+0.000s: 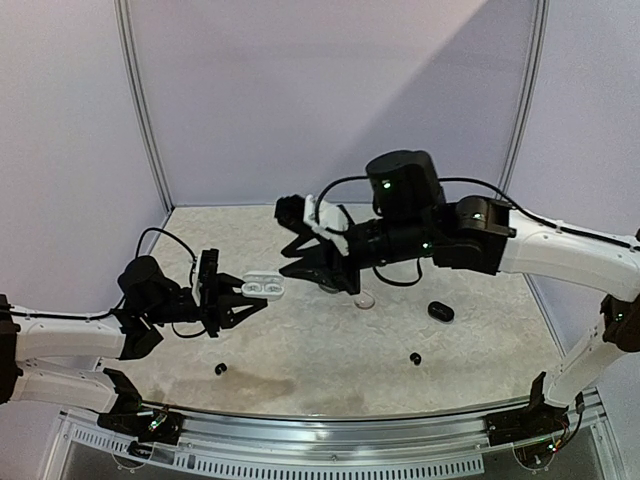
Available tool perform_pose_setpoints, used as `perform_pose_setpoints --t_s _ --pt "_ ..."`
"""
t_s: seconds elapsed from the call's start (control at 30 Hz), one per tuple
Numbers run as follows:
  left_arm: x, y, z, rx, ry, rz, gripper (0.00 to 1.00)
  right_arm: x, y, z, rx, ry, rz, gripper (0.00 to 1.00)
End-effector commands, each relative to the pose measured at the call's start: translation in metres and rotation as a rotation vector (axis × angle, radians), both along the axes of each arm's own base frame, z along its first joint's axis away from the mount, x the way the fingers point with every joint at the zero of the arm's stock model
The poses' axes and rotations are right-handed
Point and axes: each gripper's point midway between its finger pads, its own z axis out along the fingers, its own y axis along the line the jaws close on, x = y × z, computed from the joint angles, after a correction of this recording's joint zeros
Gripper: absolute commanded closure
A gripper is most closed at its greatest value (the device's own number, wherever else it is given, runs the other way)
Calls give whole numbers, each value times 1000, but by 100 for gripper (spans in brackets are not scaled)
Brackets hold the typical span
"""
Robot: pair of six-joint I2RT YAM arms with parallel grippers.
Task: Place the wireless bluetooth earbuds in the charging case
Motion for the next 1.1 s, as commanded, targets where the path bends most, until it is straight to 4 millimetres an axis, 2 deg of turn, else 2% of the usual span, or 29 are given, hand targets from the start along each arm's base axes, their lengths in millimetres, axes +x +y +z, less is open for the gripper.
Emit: perform_pose_setpoints --t_s 0.0,0.07,0.1,0.13,0.2,0.23,0.33,0.43,0.53,0.63,0.67,0.73,0.77,0.8,0.83,0.9,0.93,1.0,1.07 --pt "-5 -1 -3 19 -56 0 100 4 -7 53 176 9 -51 69" --pt "-6 -2 -3 33 -138 0 100 42 -5 49 156 -13 -255 69" --pt "-6 -2 -3 42 -181 1 100 62 0 35 114 -15 -349 70" --pt "-6 -2 -3 51 -217 3 100 75 0 30 86 -18 -423 72" --pt "-6 -3 -2 63 -274 6 100 92 9 12 17 -14 -493 74" --pt "-6 -3 -2 67 -289 7 100 96 17 -6 -27 -3 -501 74" --pt "-3 -2 -2 73 -304 25 100 88 37 -33 -90 9 -443 75" --pt "3 -1 -3 81 -285 65 100 59 51 -45 -119 3 -317 76" --pt "11 0 -6 95 -245 103 100 30 51 -42 -92 4 -190 77" --pt "15 1 -7 98 -218 120 100 7 39 -30 -30 -27 -132 76" --pt "15 1 -7 97 -215 121 100 6 33 -20 -6 -36 -138 75" --pt "15 0 -7 95 -202 119 100 8 24 -16 -5 -41 -171 75" --pt "15 0 -7 93 -196 119 100 16 18 -16 -14 -58 -219 74" --pt "15 0 -6 90 -191 118 100 20 13 -16 -19 -62 -253 71" --pt "15 -1 -6 88 -183 112 100 23 9 -17 -31 -64 -272 64" --pt "13 -1 -6 84 -166 103 100 22 6 -24 -55 -36 -240 43" --pt "12 -1 -6 80 -158 100 100 17 7 -28 -61 -7 -197 36" --pt "10 -1 -4 72 -147 90 100 12 10 -38 -81 24 -155 31" --pt "9 -1 -3 67 -140 85 100 7 15 -51 -120 38 -113 31"
